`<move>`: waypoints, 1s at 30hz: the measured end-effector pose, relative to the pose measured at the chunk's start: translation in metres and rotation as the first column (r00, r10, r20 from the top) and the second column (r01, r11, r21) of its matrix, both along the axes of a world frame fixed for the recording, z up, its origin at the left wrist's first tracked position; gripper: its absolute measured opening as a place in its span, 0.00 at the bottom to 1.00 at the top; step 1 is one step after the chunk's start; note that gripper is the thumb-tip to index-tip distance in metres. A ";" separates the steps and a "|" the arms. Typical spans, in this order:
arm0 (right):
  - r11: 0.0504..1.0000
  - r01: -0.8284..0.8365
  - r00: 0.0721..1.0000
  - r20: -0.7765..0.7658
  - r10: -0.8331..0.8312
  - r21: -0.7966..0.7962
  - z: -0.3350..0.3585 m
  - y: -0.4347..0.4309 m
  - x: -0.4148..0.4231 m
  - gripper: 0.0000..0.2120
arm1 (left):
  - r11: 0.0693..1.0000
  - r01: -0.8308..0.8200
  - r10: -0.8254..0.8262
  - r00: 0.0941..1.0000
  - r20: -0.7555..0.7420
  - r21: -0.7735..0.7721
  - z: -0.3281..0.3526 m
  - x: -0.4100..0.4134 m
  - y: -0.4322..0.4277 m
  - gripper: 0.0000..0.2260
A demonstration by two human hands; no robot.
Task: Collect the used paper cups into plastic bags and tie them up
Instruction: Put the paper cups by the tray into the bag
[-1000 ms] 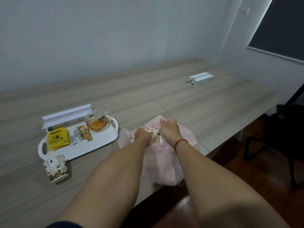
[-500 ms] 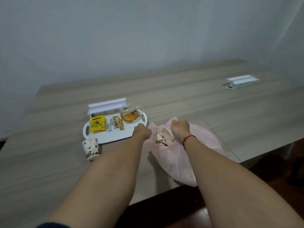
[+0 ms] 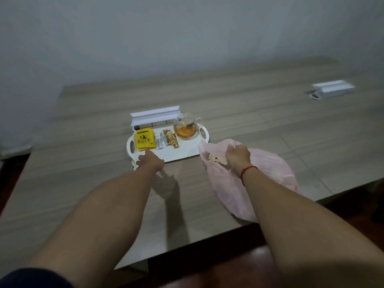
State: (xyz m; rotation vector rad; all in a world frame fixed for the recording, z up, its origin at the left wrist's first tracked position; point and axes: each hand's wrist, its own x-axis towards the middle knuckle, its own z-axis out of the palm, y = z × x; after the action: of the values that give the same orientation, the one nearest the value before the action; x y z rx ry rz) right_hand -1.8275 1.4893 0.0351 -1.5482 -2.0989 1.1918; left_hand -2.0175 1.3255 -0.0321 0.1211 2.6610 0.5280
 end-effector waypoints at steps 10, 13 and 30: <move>0.997 0.071 0.997 0.038 -0.072 0.031 -0.015 -0.016 -0.013 0.21 | 0.997 0.075 -0.073 0.990 0.120 -0.008 -0.039 -0.040 -0.020 0.35; 0.995 0.100 0.994 0.038 -0.101 0.027 -0.020 -0.018 -0.011 0.21 | 0.999 0.027 -0.030 0.991 0.130 0.027 -0.043 -0.046 -0.023 0.34; 0.966 0.259 0.961 -0.098 -0.257 -0.001 0.013 0.000 0.020 0.21 | 0.860 0.063 -0.243 0.923 0.298 0.507 0.030 0.029 0.058 0.30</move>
State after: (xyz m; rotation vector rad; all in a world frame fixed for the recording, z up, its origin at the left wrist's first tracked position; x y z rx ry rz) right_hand -1.8076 1.4888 0.0478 -1.6617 -1.7746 1.1343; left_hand -1.9889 1.3832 -0.0023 0.3527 2.0944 1.0549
